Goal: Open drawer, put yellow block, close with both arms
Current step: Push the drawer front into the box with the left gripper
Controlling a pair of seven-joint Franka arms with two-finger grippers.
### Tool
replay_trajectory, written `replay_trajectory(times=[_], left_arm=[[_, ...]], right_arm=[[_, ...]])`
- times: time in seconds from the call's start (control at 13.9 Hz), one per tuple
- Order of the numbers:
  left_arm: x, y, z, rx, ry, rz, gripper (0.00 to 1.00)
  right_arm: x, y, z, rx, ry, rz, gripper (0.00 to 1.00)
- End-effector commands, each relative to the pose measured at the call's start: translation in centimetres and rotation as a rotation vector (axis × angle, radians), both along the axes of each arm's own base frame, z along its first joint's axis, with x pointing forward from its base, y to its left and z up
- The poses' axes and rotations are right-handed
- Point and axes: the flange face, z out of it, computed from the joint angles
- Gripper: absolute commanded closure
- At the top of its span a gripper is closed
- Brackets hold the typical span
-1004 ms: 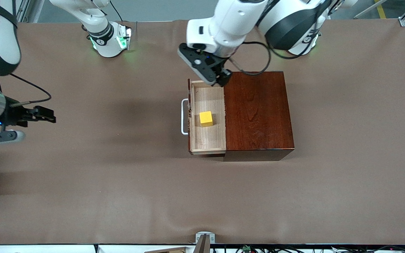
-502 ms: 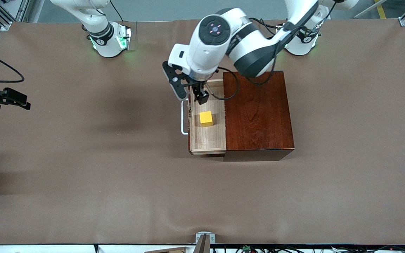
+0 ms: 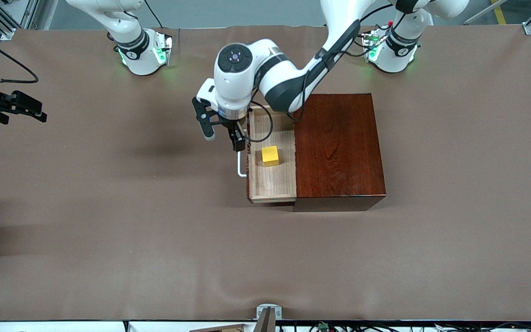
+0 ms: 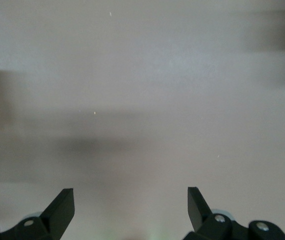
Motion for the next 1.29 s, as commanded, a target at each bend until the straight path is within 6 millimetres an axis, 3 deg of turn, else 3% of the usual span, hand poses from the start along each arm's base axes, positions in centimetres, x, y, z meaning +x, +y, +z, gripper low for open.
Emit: replay_trajectory(times=[0.0,0.22,0.43,0.65,0.86,1.08,1.22], left_arm=[[1.7,-0.4,-2.2,-0.017,-0.046,-0.062,0.00],[2.0,-0.1,-2.7,-0.007,-0.058,-0.116,0.00],[3.4,1.8,-2.9,0.054,-0.050,-0.109,0.00],[4.2,3.6,-2.8,0.129,-0.024,-0.131,0.00],[4.3,4.9,-3.0,0.197,0.021,-0.135,0.00],[4.2,6.6,-2.1,0.353,0.004,-0.208,0.00],[4.0,7.4,-2.3,0.399,0.036,-0.217,0.00]], right_arm=[[1.3,-0.5,1.0,0.026,-0.010,-0.056,0.00],[2.4,-0.4,0.7,0.043,-0.007,-0.082,0.00],[4.2,0.3,1.6,0.031,-0.011,-0.056,0.00],[4.2,0.7,1.5,0.029,-0.008,-0.046,0.00],[4.2,-0.3,1.5,0.028,-0.013,-0.060,0.00],[4.5,0.8,1.3,0.029,-0.009,-0.056,0.00],[4.4,0.2,1.1,0.030,-0.003,-0.057,0.00]])
